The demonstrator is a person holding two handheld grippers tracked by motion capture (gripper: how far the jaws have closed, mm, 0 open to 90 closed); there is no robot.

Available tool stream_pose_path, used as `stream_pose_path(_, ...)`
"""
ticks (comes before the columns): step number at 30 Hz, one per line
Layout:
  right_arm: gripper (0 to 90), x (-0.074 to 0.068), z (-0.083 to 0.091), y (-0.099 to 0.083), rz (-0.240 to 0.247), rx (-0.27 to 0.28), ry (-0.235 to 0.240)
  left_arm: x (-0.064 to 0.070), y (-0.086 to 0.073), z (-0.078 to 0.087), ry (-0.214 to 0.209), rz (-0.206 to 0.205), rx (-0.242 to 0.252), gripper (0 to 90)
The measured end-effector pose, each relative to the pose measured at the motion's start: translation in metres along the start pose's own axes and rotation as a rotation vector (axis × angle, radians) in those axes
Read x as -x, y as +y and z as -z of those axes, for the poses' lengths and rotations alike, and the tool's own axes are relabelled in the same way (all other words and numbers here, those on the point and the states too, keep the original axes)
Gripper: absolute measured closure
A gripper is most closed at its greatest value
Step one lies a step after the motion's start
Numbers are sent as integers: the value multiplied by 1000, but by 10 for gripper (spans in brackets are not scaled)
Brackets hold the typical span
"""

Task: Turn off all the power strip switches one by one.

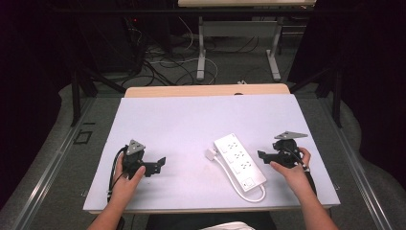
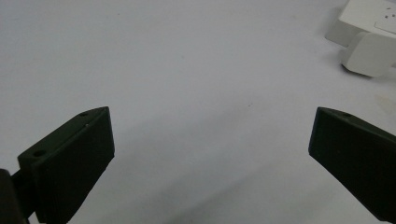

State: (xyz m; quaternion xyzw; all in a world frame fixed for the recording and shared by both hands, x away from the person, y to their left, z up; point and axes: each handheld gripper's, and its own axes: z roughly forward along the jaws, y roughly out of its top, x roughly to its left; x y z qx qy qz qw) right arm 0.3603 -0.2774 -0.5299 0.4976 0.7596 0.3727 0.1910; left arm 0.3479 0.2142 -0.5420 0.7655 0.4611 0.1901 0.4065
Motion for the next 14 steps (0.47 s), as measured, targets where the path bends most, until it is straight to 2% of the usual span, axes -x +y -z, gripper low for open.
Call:
stream_pose_path(4, 184, 6, 1, -7, -26, 19, -29, 0, 0, 0, -1, -4, -2, 0)
stream_pose_path(5, 180, 8, 0, -8, -30, 23, -36, -1, 1, 1, -6, -13, -17, 0)
stream_pose_path(6, 174, 8, 0, -8, -37, 29, -44, -1, 1, 0, -7, 3, -10, 0)
stream_pose_path(14, 152, 9, -1, -8, -47, 35, -54, -2, 1, 1, -5, -3, -8, 0)
